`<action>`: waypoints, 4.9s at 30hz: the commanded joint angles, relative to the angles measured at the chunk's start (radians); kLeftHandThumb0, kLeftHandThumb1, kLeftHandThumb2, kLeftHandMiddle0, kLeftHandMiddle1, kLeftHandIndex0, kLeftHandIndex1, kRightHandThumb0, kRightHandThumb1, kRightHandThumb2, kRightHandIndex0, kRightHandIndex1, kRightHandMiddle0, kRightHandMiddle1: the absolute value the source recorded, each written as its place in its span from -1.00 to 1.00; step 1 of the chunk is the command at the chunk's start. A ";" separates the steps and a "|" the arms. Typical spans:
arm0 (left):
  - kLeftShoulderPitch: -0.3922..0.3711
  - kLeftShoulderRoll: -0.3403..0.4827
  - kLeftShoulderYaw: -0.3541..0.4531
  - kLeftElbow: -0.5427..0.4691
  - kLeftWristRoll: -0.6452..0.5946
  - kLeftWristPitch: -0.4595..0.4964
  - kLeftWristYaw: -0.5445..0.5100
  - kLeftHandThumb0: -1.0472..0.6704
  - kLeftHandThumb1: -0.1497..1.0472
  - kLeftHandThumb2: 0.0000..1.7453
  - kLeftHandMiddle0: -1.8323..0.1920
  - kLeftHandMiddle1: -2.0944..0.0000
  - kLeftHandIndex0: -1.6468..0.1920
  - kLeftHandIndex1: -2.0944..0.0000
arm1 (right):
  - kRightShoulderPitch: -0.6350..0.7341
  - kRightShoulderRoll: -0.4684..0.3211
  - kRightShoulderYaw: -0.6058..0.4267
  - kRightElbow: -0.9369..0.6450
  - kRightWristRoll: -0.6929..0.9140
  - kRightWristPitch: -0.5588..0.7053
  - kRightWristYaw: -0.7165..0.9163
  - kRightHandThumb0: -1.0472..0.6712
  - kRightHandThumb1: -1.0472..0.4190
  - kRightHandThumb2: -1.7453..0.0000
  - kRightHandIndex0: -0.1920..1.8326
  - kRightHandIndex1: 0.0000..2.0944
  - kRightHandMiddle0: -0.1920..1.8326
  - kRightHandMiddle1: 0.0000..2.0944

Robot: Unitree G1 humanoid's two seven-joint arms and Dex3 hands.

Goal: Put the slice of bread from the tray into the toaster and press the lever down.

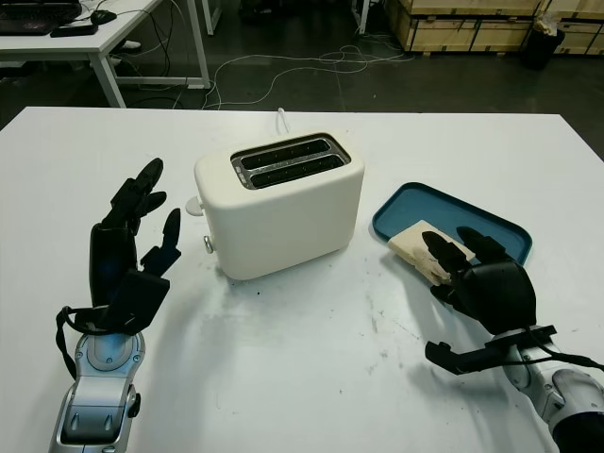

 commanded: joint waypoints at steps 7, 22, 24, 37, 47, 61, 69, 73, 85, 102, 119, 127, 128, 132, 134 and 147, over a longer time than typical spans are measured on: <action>-0.011 0.001 0.004 -0.010 -0.007 -0.022 0.005 -0.17 0.79 -0.35 0.72 0.12 0.36 0.95 | -0.041 0.024 0.047 0.075 0.016 0.011 0.021 -0.33 -0.75 0.99 -0.45 -1.00 -0.48 -1.00; -0.004 0.000 0.003 -0.015 -0.005 -0.035 0.012 -0.20 0.79 -0.36 0.71 0.09 0.34 0.95 | -0.084 0.028 0.113 0.120 0.002 0.043 0.009 -0.32 -0.82 0.92 -0.21 -0.92 -0.31 -0.94; -0.004 0.004 0.002 -0.012 0.003 -0.043 0.015 -0.19 0.79 -0.36 0.72 0.09 0.34 0.95 | -0.087 0.026 0.129 0.123 -0.018 0.063 -0.027 -0.30 -0.82 0.86 0.00 -0.88 -0.13 -0.91; 0.004 -0.002 -0.001 -0.018 -0.008 -0.038 0.006 -0.19 0.79 -0.36 0.74 0.08 0.35 0.96 | -0.084 0.020 0.165 0.098 -0.021 0.105 -0.082 -0.22 -0.83 0.75 -0.20 0.48 0.07 -0.49; 0.005 0.004 -0.005 -0.011 -0.013 -0.042 0.004 -0.21 0.79 -0.37 0.74 0.07 0.35 0.96 | -0.074 0.005 0.150 0.039 0.000 0.095 -0.107 -0.21 -0.83 0.76 -0.16 0.26 0.04 -0.43; 0.007 0.004 -0.007 -0.008 -0.004 -0.043 0.011 -0.20 0.79 -0.37 0.75 0.09 0.36 0.96 | -0.106 -0.019 -0.061 -0.092 0.268 -0.111 0.098 -0.16 -0.83 0.73 0.17 -0.61 0.18 -0.98; 0.003 0.006 -0.004 0.000 -0.003 -0.049 0.018 -0.21 0.79 -0.38 0.73 0.09 0.35 0.96 | -0.113 -0.012 -0.116 -0.113 0.313 -0.144 0.197 -0.15 -0.83 0.79 0.21 -0.62 0.20 -0.99; 0.003 0.004 -0.006 -0.010 -0.005 -0.035 0.014 -0.22 0.79 -0.38 0.73 0.10 0.35 0.96 | -0.114 -0.010 -0.121 -0.100 0.296 -0.149 0.202 -0.14 -0.83 0.82 0.22 -0.62 0.19 -0.99; -0.002 0.006 -0.002 -0.012 -0.008 -0.035 0.012 -0.19 0.79 -0.38 0.73 0.09 0.35 0.97 | -0.268 -0.087 -0.230 -0.047 0.534 -0.161 0.545 -0.16 -0.83 0.88 0.06 -0.13 0.22 -1.00; -0.004 0.008 0.002 -0.019 -0.006 -0.026 0.013 -0.20 0.79 -0.40 0.73 0.09 0.34 0.96 | -1.032 -0.084 -0.242 0.353 0.808 -0.205 1.298 -0.18 -0.83 0.94 0.48 -0.93 0.34 -0.98; -0.006 0.015 0.010 -0.011 -0.015 -0.047 0.017 -0.20 0.79 -0.40 0.72 0.09 0.34 0.96 | -1.354 0.190 -0.068 0.541 0.653 -0.149 1.339 -0.38 -0.82 0.98 0.62 -0.94 0.47 -0.97; -0.002 0.014 0.005 -0.020 -0.002 -0.033 0.019 -0.19 0.79 -0.40 0.72 0.09 0.34 0.96 | -1.369 0.279 -0.009 0.537 0.593 -0.103 1.325 -0.37 -0.82 0.99 0.66 -0.90 0.50 -0.96; -0.001 0.013 0.005 -0.019 0.000 -0.034 0.021 -0.20 0.79 -0.40 0.72 0.09 0.33 0.96 | -1.370 0.287 0.003 0.533 0.581 -0.100 1.324 -0.35 -0.82 1.00 0.65 -0.90 0.49 -0.97; 0.000 0.016 0.005 -0.014 -0.001 -0.043 0.023 -0.19 0.79 -0.40 0.71 0.10 0.33 0.96 | -1.371 0.308 0.046 0.523 0.535 -0.102 1.335 -0.30 -0.82 1.00 0.63 -0.88 0.49 -0.97; 0.000 0.015 0.004 -0.016 0.000 -0.038 0.023 -0.19 0.79 -0.40 0.71 0.10 0.33 0.97 | -1.370 0.308 0.066 0.522 0.515 -0.120 1.340 -0.31 -0.81 1.00 0.62 -0.88 0.49 -0.97; -0.001 0.008 0.001 -0.012 -0.002 -0.041 0.030 -0.21 0.79 -0.40 0.70 0.11 0.33 0.97 | -1.382 0.308 0.101 0.517 0.495 -0.138 1.397 -0.29 -0.81 1.00 0.60 -0.83 0.47 -0.98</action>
